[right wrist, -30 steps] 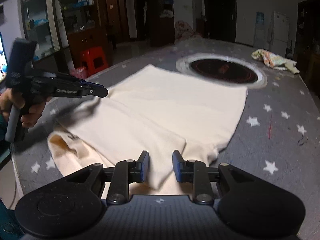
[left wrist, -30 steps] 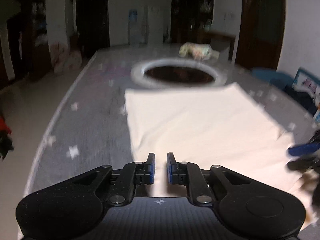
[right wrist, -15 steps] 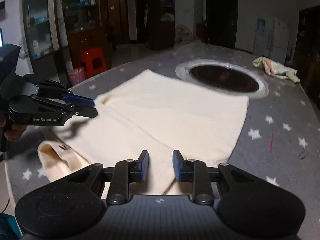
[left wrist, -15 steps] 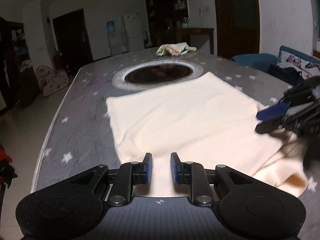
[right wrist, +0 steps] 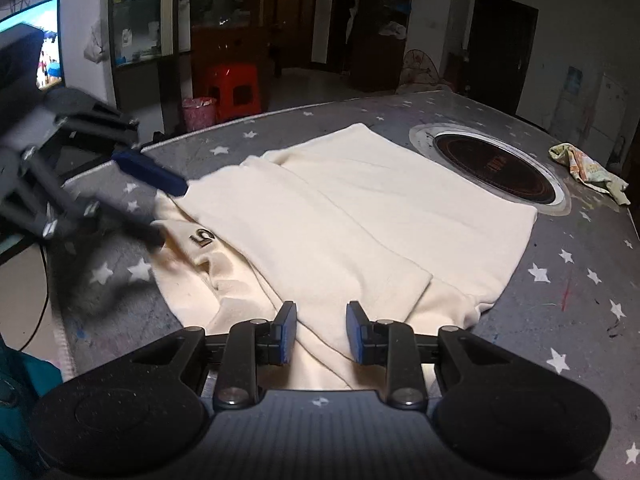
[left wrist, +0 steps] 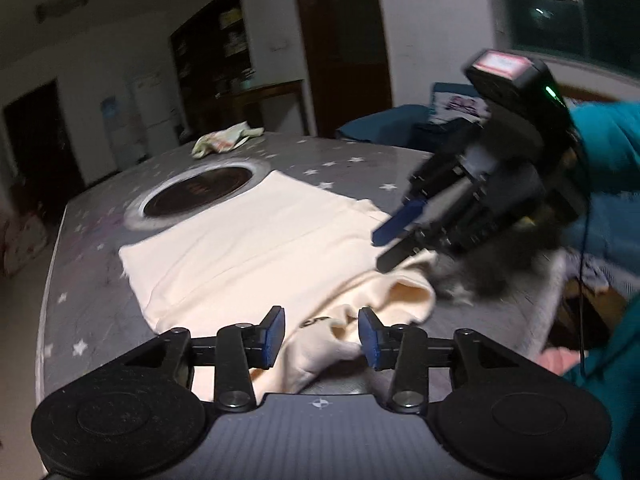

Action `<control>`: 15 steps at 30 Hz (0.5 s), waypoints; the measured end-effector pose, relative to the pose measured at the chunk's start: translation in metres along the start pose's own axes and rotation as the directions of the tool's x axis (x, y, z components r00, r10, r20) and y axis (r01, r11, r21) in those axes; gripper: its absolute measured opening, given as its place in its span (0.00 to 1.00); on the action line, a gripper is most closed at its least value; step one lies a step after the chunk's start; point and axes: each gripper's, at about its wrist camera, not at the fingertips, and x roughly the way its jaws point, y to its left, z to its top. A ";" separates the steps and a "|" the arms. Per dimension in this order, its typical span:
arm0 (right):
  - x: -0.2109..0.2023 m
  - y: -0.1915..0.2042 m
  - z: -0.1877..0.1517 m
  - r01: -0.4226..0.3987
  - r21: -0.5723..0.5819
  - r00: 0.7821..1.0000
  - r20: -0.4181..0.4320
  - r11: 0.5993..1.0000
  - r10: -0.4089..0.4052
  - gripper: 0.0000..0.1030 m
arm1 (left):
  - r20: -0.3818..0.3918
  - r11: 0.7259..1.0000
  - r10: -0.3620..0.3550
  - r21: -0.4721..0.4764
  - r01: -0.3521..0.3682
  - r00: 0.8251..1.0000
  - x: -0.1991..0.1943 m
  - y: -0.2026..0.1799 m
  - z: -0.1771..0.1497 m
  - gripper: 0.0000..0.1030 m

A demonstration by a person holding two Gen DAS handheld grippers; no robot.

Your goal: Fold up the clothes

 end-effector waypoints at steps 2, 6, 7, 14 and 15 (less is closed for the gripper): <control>-0.008 0.003 0.000 0.002 -0.021 1.000 0.003 1.000 -0.002 0.30 | 0.014 1.000 -0.012 0.024 0.012 1.000 -0.006 -0.003 -0.003 0.45; -0.022 0.008 -0.003 -0.001 -0.060 1.000 -0.009 0.998 0.000 0.37 | 0.015 0.993 0.034 0.111 -0.035 0.999 -0.005 -0.011 -0.012 0.46; -0.025 0.010 -0.004 -0.002 -0.074 1.000 -0.016 0.997 0.001 0.37 | 0.012 0.987 0.051 0.150 -0.052 0.999 -0.001 -0.014 -0.015 0.46; -0.037 0.020 -0.015 0.018 -0.175 0.999 -0.037 0.984 -0.025 0.50 | 0.021 0.981 0.071 0.178 -0.073 0.997 0.014 -0.020 -0.020 0.13; -0.039 0.022 -0.017 0.024 -0.194 0.999 -0.038 0.981 -0.032 0.50 | 0.032 0.985 0.074 0.154 -0.078 0.997 0.014 -0.016 -0.018 0.12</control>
